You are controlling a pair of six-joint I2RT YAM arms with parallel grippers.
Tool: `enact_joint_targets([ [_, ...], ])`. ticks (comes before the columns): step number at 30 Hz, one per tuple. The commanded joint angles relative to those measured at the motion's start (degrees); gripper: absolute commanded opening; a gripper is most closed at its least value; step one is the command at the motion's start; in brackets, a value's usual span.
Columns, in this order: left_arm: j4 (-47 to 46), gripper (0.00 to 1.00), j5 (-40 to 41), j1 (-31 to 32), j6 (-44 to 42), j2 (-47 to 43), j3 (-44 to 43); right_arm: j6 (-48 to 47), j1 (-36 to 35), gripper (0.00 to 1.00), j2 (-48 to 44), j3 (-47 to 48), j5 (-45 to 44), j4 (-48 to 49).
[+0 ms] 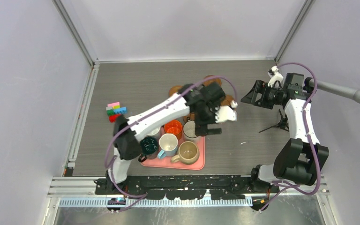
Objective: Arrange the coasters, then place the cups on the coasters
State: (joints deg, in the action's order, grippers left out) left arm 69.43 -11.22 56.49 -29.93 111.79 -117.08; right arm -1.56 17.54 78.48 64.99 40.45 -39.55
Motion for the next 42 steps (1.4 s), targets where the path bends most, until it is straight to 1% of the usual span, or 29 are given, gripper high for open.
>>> enact_joint_targets([
  [1, 3.1, 1.0, 3.5, 6.9, -5.4, 6.2, -5.8, 1.5, 0.4, 0.9, -0.6, 1.1, 2.8, 1.2],
  [4, 1.7, 1.0, 3.9, 9.8, -5.3, 10.8, -6.6, 1.6, 1.2, 0.9, -0.1, 1.0, 3.1, 1.2],
  [6, 0.3, 1.0, 3.3, 10.9, -4.9, 13.4, -6.1, 1.5, 1.5, 0.9, 0.3, 1.1, 3.4, 1.2],
  [9, -1.4, 1.0, 4.5, 12.2, -4.8, 16.1, -5.7, 1.5, 1.8, 0.9, 0.6, 1.1, 3.4, 1.2],
  [15, -5.1, 1.0, 5.6, 13.2, -3.0, 19.8, -5.4, 1.5, 2.1, 0.9, 0.7, 0.9, 3.4, 1.2],
  [22, -5.9, 1.0, 6.0, 13.6, -3.0, 23.5, -4.6, 1.5, 2.2, 0.9, 0.6, 0.6, 3.2, 1.2],
  [27, -5.2, 1.0, 6.7, 13.6, -3.4, 24.7, -3.4, 1.5, 2.2, 0.9, 0.7, 0.5, 3.5, 1.2],
  [32, -2.5, 1.0, 8.6, 13.5, -4.2, 25.3, -1.6, 1.5, 2.3, 0.9, 0.5, 0.3, 3.5, 1.2],
  [36, -1.8, 1.0, 9.5, 12.7, -3.9, 24.3, 1.8, 1.5, 2.3, 0.9, 0.4, 0.2, 3.6, 1.2],
  [42, -2.1, 0.99, 9.1, 9.8, -3.4, 20.7, 8.5, 1.5, 2.3, 0.9, 0.5, 0.2, 3.8, 1.2],
])
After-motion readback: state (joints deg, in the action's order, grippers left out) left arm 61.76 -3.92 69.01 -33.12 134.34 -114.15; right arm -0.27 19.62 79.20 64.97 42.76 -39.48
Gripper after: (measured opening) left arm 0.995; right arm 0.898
